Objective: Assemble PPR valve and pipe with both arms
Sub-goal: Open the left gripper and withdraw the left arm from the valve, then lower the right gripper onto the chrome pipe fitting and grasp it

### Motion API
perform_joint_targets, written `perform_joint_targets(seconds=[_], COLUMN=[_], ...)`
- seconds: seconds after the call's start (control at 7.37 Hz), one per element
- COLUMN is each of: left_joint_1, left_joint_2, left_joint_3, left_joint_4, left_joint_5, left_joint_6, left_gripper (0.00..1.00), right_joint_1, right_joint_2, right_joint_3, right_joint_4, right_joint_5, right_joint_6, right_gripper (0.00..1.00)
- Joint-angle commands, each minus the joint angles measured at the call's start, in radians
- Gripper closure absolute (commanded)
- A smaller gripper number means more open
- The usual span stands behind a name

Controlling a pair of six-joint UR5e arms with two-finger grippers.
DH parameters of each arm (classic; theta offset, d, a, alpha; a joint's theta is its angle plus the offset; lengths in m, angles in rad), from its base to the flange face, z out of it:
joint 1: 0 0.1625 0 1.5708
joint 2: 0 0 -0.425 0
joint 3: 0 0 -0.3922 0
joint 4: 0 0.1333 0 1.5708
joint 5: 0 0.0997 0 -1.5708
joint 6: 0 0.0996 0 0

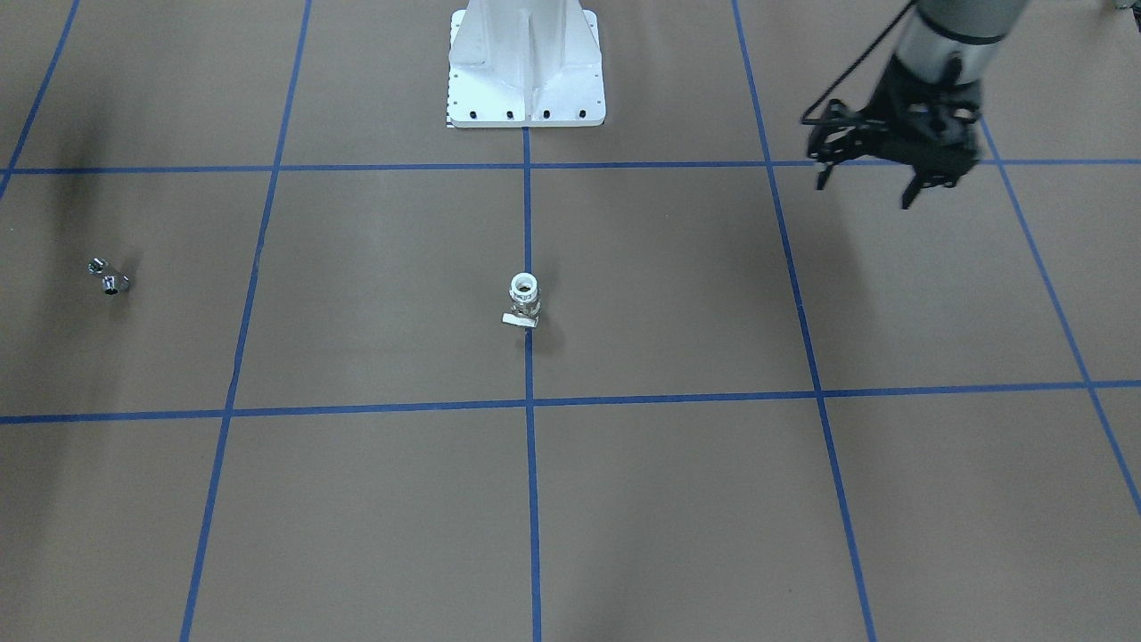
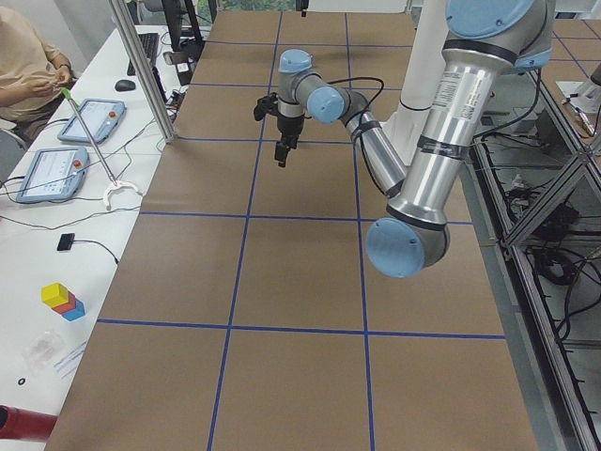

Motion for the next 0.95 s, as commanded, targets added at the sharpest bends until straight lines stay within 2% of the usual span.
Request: perform_joint_targets(seconds=[0.0,0.14,0.27,0.41,0.68,0.81], left_joint_1=[-0.319,-0.410,-0.477,-0.504,-0.506,-0.506], left_joint_2=[0.186,0.257,0.349,0.365,0.382,0.385], left_joint_3=[0.053,0.070,0.070,0.082,0.079,0.078], left_joint_4=[0.010,0.000,-0.050,-0.107,-0.114,-0.114], left_joint_5=[-0.134,-0.141,-0.156,-0.158,-0.158,-0.158], left_joint_6=[0.426,0.553,0.578,0.575,0.576,0.576], left_gripper=[0.00,0.00,0.00,0.00,0.00,0.00], right_joint_1=[-0.191,-0.250,-0.306,-0.356,-0.391,-0.391], right_joint_2=[0.000,0.001,-0.002,-0.005,-0.008,-0.006], right_joint_3=[0.004,0.004,0.002,-0.013,-0.056,-0.126], right_joint_4=[0.109,0.109,0.109,0.109,0.135,0.218], right_joint_5=[-0.133,-0.167,-0.215,-0.253,-0.281,-0.283], right_joint_6=[0.147,0.149,0.143,0.137,0.112,0.109], right_gripper=[0.00,0.00,0.00,0.00,0.00,0.01])
